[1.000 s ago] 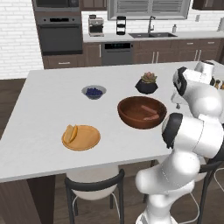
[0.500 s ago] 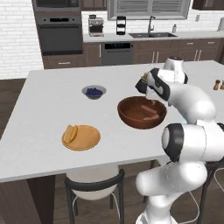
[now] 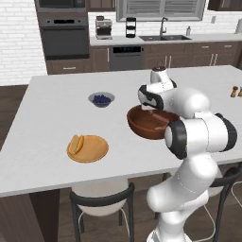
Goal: Place one bun and one sausage from the bowl on each plate.
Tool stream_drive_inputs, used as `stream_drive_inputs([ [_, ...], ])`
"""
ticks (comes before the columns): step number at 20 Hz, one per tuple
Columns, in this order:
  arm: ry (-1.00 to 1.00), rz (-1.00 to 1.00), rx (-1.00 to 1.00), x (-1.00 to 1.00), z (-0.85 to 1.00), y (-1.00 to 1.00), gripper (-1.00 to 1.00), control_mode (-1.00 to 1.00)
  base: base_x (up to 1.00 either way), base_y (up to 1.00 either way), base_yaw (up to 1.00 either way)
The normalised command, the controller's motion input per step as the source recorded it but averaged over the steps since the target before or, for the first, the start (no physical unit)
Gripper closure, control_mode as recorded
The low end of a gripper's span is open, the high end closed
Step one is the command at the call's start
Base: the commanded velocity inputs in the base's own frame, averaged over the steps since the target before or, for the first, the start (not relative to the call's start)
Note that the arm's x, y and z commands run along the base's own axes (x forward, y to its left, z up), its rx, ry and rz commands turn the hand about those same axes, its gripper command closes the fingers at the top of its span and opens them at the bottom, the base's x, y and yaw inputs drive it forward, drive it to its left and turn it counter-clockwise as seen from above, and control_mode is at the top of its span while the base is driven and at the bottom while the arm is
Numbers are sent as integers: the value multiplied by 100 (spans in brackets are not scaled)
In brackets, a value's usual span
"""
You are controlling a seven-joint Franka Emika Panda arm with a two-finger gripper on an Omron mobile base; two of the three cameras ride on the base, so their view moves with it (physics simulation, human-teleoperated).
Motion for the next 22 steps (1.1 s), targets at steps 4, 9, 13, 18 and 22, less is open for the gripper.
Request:
stream_drive_inputs([
  [4, 0, 0, -15, 56, -52, -8, -100, -100, 0, 0, 0],
  [9, 0, 0, -3, 48, -49, -37, -100, -100, 0, 0, 0],
  [13, 1, 0, 0, 45, -29, -47, -100, -100, 0, 0, 0],
  [18, 1, 0, 0, 59, -22, -18, -100, -100, 0, 0, 0],
  [22, 1, 0, -2, 54, -36, -4, -100, -100, 0, 0, 0],
])
